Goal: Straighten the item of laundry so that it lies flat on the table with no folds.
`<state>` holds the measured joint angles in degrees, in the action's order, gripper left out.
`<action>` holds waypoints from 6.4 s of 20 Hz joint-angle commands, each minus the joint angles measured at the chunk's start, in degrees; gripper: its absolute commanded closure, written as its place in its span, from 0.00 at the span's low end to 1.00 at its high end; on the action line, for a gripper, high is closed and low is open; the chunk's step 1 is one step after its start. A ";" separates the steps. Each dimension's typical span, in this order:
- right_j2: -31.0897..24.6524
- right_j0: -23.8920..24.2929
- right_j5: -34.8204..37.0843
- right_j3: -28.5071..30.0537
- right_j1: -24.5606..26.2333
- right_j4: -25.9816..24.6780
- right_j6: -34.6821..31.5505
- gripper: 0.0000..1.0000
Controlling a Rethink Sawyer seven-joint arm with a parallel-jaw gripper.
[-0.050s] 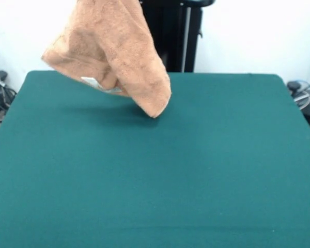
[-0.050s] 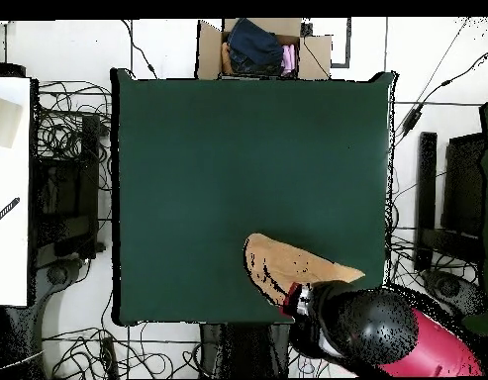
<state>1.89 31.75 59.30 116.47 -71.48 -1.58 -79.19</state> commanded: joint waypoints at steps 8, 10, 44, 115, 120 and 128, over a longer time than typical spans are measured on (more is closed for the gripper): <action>-7.69 -5.22 -4.49 5.50 6.96 -2.31 0.80 1.00; -7.67 -6.52 -4.69 5.37 7.26 -2.13 -0.54 1.00; -5.46 -20.35 -11.77 -5.06 23.62 -1.34 -9.95 1.00; 17.91 -54.91 -8.87 -12.98 29.27 5.32 -41.57 1.00; 16.85 -53.08 -12.54 -10.72 28.91 5.74 -39.62 1.00; 16.46 -52.54 -13.01 -10.49 28.83 5.60 -38.92 1.00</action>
<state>21.00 -21.73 49.75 102.18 -43.10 1.75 -105.40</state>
